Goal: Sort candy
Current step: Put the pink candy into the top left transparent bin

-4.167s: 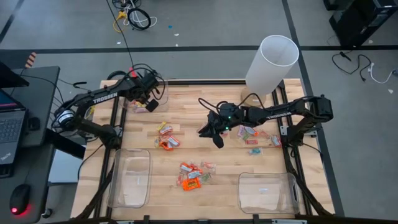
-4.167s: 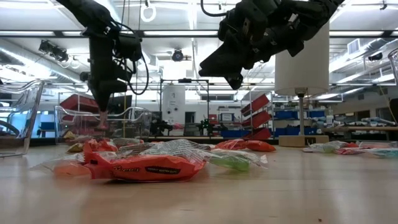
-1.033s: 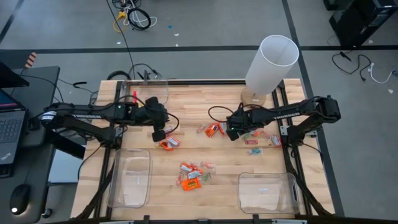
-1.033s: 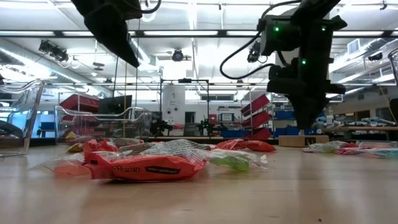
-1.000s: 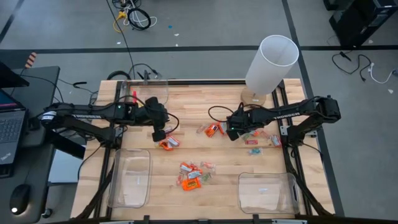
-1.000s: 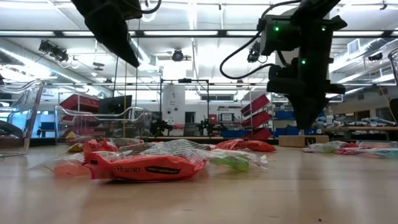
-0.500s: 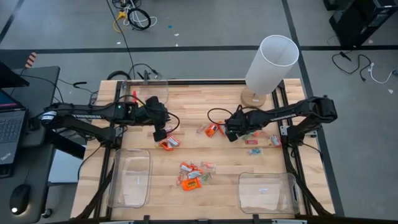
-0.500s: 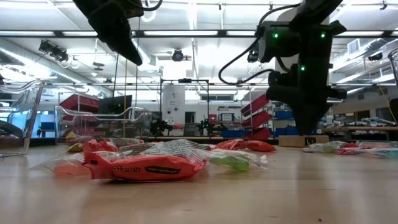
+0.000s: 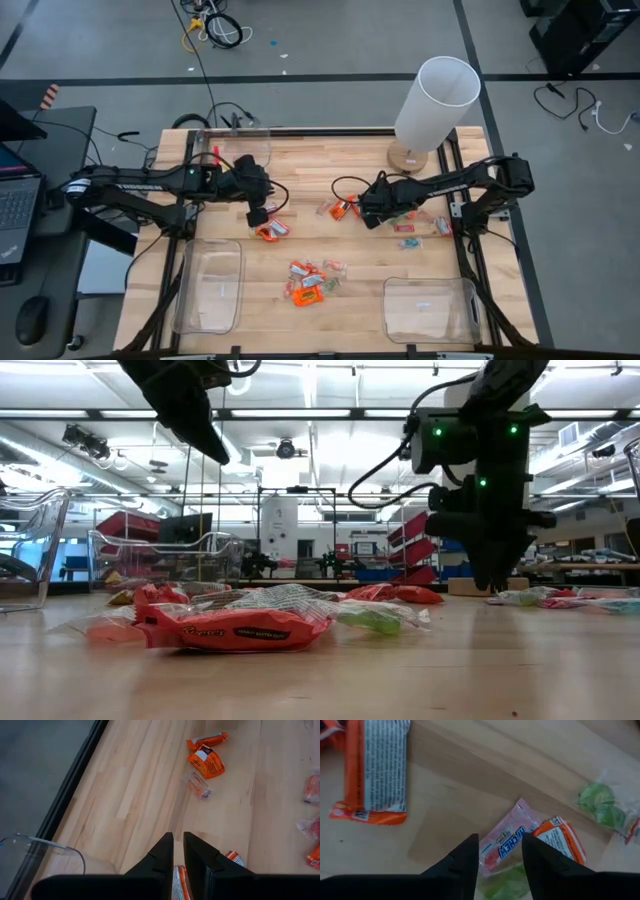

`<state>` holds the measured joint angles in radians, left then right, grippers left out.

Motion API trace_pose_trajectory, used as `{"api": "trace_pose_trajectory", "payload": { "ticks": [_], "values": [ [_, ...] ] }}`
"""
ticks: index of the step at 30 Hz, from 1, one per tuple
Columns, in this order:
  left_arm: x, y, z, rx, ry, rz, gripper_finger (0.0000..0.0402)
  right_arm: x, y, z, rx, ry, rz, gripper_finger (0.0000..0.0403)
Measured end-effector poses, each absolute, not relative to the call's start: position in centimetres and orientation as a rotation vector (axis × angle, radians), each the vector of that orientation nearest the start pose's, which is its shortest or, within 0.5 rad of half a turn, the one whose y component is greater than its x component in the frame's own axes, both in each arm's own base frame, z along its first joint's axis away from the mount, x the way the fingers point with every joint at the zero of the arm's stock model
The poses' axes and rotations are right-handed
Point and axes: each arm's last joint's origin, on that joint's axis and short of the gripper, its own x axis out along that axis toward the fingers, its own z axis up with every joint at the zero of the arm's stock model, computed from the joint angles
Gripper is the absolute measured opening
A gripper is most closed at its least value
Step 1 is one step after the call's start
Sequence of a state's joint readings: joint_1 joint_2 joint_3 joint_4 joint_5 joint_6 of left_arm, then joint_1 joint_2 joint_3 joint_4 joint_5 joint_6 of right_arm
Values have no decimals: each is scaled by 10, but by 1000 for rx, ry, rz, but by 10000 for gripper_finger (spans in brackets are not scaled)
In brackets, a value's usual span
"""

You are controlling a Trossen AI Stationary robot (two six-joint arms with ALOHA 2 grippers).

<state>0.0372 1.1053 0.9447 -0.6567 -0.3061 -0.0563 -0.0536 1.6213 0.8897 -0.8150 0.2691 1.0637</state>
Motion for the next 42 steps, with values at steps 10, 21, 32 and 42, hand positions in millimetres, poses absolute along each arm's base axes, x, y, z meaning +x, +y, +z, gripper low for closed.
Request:
{"api": "trace_pose_trajectory", "payload": {
  "ticks": [10,21,32,42],
  "values": [
    [218,17,290,57,802,347,47,260,-22,142,661,1258,-1049,139],
    [218,17,291,56,795,347,47,262,-21,134,665,1294,-1048,139],
    [218,17,291,56,794,347,47,263,-21,134,644,1300,-1014,134],
    [218,17,291,56,794,347,47,263,-21,134,637,1303,-996,101]
  ]
}}
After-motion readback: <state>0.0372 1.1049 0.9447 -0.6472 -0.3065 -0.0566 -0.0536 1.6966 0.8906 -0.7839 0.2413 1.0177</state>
